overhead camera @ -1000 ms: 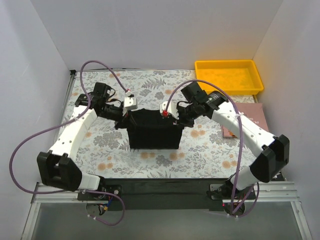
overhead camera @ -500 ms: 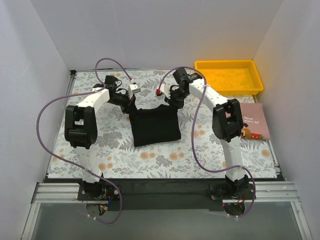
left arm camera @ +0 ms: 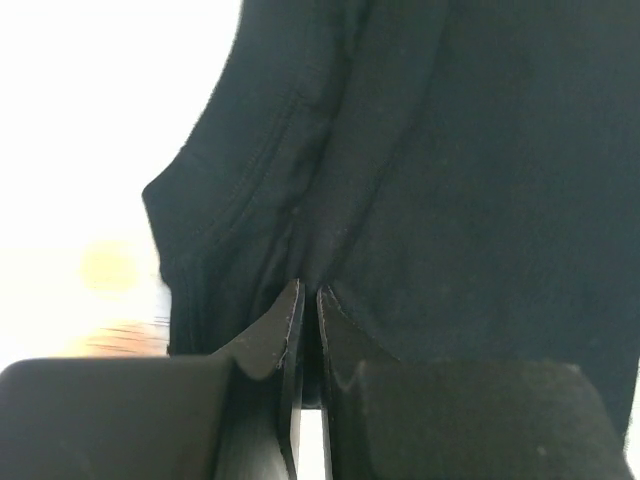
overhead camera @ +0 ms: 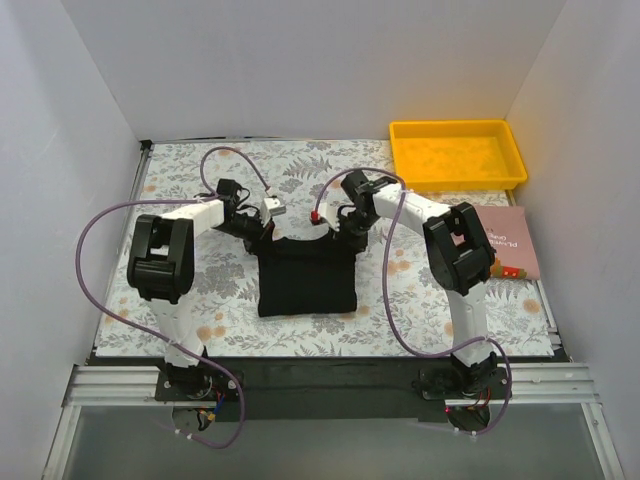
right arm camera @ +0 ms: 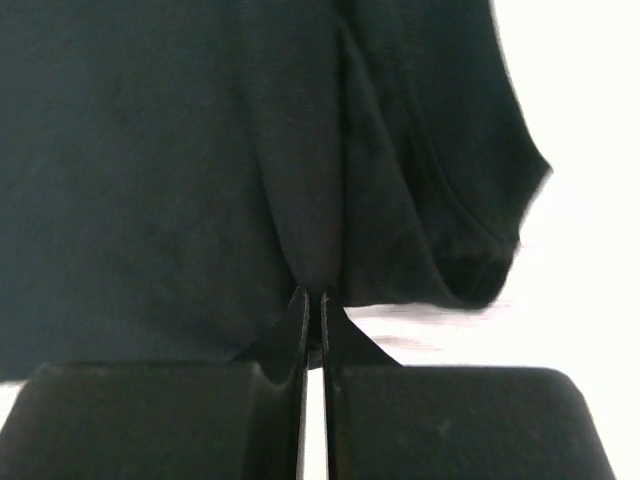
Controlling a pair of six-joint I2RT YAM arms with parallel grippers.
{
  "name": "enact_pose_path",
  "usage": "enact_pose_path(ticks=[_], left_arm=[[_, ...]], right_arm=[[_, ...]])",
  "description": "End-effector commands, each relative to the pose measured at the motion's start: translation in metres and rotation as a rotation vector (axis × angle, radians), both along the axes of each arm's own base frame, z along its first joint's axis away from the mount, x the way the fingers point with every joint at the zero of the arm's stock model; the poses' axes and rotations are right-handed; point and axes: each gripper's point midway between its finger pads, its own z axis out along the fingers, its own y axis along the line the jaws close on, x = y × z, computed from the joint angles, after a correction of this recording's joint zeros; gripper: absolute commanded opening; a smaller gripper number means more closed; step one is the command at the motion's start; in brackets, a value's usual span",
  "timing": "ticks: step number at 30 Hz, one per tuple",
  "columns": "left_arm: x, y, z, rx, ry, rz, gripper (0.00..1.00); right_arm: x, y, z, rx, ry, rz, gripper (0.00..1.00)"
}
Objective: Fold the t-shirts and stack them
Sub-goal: Fold the tshirt
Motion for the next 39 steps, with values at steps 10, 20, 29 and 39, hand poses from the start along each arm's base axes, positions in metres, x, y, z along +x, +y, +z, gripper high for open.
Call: enact_pose_path(ticks=[10,20,29,39], left_arm=[[-0.094,0.006,0.056,-0.068,-0.143,-0.184,0.36],[-0.074,-0.036,0.103,-0.197,-0.326,-0.219,0.63],[-0.060,-0.072,0.068,-0.138,-0.407,-0.300,0.61],[-0.076,-0.084,0.034,-0.107,-0.352,-0.382,0.48]], right_arm=[[-0.122,-0.003,0.063,0.088,0.310,-0.104,0.70],[-0.055,0.039,0.102,0.340,0.593,-0.321,0.38],[-0.040,0.078,0.080,0.373,0.700,-0.374,0.30],[-0.046,0.090,0.055,0.344,0.794,-0.409,0.24]])
